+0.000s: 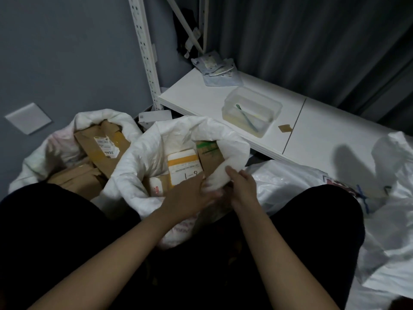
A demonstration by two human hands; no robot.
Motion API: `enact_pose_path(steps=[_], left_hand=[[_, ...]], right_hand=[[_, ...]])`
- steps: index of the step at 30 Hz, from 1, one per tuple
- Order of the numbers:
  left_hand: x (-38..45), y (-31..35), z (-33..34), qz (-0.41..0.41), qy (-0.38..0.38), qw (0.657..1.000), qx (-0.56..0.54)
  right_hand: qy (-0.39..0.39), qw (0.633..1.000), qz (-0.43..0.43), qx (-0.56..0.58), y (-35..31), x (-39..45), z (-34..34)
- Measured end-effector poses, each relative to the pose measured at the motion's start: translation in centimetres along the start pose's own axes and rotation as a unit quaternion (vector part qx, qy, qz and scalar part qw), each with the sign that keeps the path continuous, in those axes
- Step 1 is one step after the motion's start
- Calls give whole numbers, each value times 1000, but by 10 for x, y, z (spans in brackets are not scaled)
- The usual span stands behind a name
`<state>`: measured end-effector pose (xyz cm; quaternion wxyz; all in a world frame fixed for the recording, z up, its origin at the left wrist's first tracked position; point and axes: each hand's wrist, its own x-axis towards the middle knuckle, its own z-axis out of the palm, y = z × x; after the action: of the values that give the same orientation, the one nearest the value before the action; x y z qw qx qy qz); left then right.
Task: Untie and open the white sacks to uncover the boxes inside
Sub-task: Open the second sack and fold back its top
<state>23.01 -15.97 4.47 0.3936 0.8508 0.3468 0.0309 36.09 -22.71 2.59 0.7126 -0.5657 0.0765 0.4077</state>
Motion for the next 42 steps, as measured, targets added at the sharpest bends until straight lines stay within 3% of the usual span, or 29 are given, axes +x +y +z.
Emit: enact_pose_path(steps=[3, 5, 6, 7, 8, 10, 12, 13, 14, 15, 16, 18, 21, 22, 24, 27, 28, 30, 34, 35, 36, 38, 39, 41, 42], left_hand=[[-8, -15, 4, 64, 39, 979, 188], [-2, -24, -1, 84, 71, 957, 268], [1, -26, -6, 88, 75, 957, 266], [4, -29, -11, 91, 71, 958, 262], [6, -31, -17, 94, 67, 957, 266], [9, -34, -27, 96, 43, 954, 281], [9, -34, -30, 99, 32, 951, 293], [7, -33, -32, 102, 32, 948, 299], [5, -31, -37, 101, 30, 947, 303], [3, -31, -44, 94, 25, 947, 307], [2, -32, -54, 81, 24, 947, 310], [3, -38, -79, 54, 61, 948, 308], [13, -51, -110, 55, 167, 936, 305], [18, -53, -113, 64, 162, 939, 298], [31, -53, -110, 84, 65, 963, 247], [48, -43, -94, 40, -95, 980, 168], [53, -43, -88, 34, -95, 979, 178], [62, -44, -78, 62, -39, 960, 269], [70, -50, -59, 263, 166, 866, 392], [70, -52, -56, 295, 193, 845, 402], [70, -55, -51, 318, 206, 830, 409], [70, -59, -44, 353, 218, 806, 422], [69, -62, -42, 365, 224, 796, 428], [66, -61, -43, 359, 208, 799, 435], [64, -61, -44, 331, 171, 823, 428]], right_hand=[[-20, 999, 13, 29, -13, 8, 6], [-43, 995, -39, -81, -20, 15, 6], [-53, 974, -99, -197, -24, 19, 3], [-74, 920, -187, -337, -30, 23, -2], [-99, 822, -291, -480, -37, 27, -8], [-152, 557, -457, -676, -54, 35, -14], [-212, 349, -515, -754, -68, 47, -5], [-244, 283, -521, -767, -70, 54, 4], [-274, 251, -504, -780, -72, 57, 13], [-297, 248, -480, -787, -74, 58, 22], [-309, 267, -458, -790, -76, 56, 31], [-315, 318, -423, -788, -78, 57, 39], [-298, 419, -461, -723, -81, 58, 43], [-301, 431, -470, -708, -79, 59, 43], [-331, 444, -460, -695, -70, 64, 38], [-359, 490, -423, -673, -54, 68, 26], [-351, 490, -426, -675, -51, 69, 22], [-320, 442, -481, -686, -51, 70, 13], [-250, 311, -494, -772, -61, 65, 0], [-264, 310, -465, -786, -66, 60, -1], [-297, 353, -411, -786, -68, 56, -2], [-355, 487, -304, -738, -69, 50, 3], [-366, 533, -262, -716, -70, 48, 11], [-388, 546, -210, -712, -60, 51, 20], [-398, 545, -195, -712, -50, 54, 21]])
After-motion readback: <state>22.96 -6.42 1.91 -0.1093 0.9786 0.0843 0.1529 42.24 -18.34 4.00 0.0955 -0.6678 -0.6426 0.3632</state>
